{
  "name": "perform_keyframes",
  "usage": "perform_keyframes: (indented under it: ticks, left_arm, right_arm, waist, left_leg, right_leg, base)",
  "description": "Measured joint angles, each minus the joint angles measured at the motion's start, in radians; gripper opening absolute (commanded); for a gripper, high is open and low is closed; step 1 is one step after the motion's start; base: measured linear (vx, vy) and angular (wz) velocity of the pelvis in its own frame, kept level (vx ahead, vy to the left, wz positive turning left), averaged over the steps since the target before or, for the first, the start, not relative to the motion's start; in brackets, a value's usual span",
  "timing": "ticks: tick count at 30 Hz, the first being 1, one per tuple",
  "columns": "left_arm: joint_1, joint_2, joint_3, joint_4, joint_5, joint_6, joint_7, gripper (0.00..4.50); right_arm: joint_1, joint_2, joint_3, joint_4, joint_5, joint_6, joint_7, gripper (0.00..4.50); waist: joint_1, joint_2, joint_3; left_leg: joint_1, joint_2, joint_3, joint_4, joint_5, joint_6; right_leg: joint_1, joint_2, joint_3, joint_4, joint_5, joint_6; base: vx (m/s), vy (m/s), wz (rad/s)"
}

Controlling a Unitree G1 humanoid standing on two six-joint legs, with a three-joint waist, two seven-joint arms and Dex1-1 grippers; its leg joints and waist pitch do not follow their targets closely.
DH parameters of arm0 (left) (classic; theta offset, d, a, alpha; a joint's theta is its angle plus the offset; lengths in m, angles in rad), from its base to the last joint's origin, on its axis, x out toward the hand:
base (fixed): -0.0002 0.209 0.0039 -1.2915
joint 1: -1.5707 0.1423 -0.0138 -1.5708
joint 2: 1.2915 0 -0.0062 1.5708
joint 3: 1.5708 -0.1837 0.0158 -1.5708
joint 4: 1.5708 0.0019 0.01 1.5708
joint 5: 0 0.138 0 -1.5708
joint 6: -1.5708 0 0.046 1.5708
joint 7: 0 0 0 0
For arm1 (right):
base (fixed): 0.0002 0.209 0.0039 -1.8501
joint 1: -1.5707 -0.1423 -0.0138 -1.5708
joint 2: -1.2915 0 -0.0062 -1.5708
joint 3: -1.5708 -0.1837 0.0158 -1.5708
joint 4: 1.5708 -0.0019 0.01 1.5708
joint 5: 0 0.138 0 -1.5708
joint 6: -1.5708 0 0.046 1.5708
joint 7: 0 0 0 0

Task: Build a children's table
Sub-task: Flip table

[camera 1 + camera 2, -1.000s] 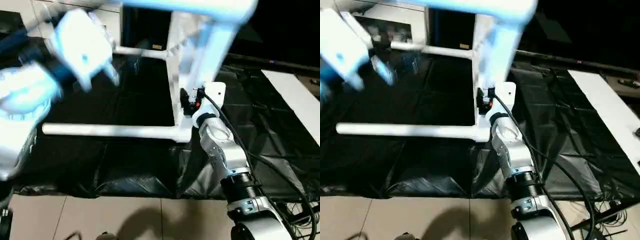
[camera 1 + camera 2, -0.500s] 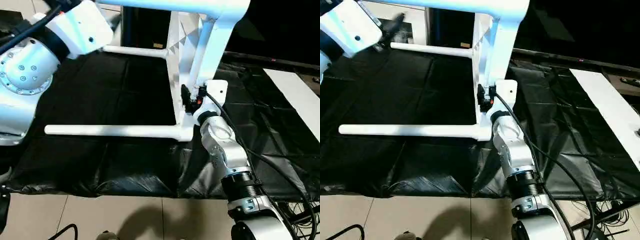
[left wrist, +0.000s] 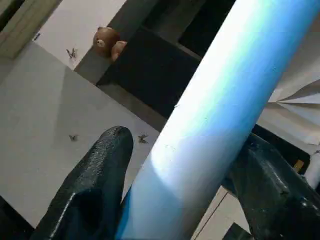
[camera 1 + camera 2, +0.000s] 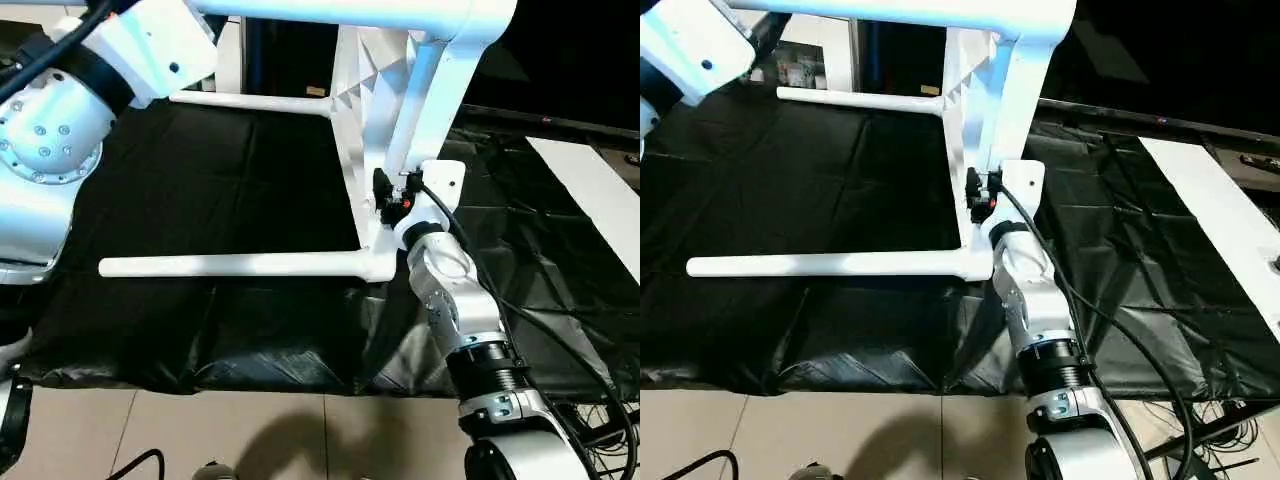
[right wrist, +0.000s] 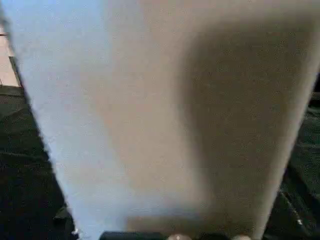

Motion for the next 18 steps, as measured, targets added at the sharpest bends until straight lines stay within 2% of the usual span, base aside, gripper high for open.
perform_keyframes:
  ticks: [4,7,10,12,18]
  left_arm:
    - [0.004,-0.005,0.014,-0.001,0.002,0.009,-0.014,2.86]
    - [0.01,-0.028,0.047,-0.006,-0.004,0.02,-0.013,2.82]
    - [0.027,-0.04,0.102,-0.03,-0.044,0.038,-0.012,2.79]
    - [0.042,-0.049,0.143,-0.051,-0.073,0.04,-0.008,2.77]
    - [0.109,-0.129,0.265,-0.108,-0.179,0.041,0.0,2.71]
  right_arm:
    - [-0.018,-0.014,0.001,0.024,-0.006,-0.014,0.018,1.97]
    - [-0.054,-0.077,0.007,0.032,-0.009,-0.015,0.08,1.97]
    - [-0.112,-0.159,0.011,0.03,-0.007,-0.015,0.164,1.97]
    - [-0.156,-0.213,0.009,0.02,-0.006,-0.01,0.214,1.97]
    - [-0.306,-0.385,0.015,0.015,-0.017,0.003,0.364,1.97]
  waist:
    - [0.0,0.007,0.004]
    - [-0.001,0.017,0.011]
    - [-0.002,0.03,0.019]
    - [0.0,0.035,0.019]
    - [0.009,0.039,0.018]
  left_leg:
    - [0.0,0.0,0.0,0.0,0.0,0.0]
    - [-0.002,-0.001,0.003,0.0,0.0,0.0]
    - [-0.004,-0.001,0.004,0.0,0.0,0.0]
    - [-0.009,0.0,0.004,0.0,0.001,0.0]
    - [-0.011,0.0,0.008,-0.001,0.002,-0.001]
  right_leg:
    - [0.0,0.0,0.0,0.0,0.001,-0.001]
    - [-0.001,-0.001,0.001,0.0,0.001,-0.002]
    - [-0.004,-0.001,0.002,0.0,0.001,-0.002]
    - [-0.01,-0.001,0.002,0.002,0.0,-0.004]
    - [-0.012,-0.001,0.002,0.002,-0.002,-0.006]
  base:
    - [0.0,0.0,0.0]
    - [0.0,0.0,0.0]
    - [0.0,0.0,0.0]
    - [0.0,0.0,0.0]
    - [0.0,0.0,0.0]
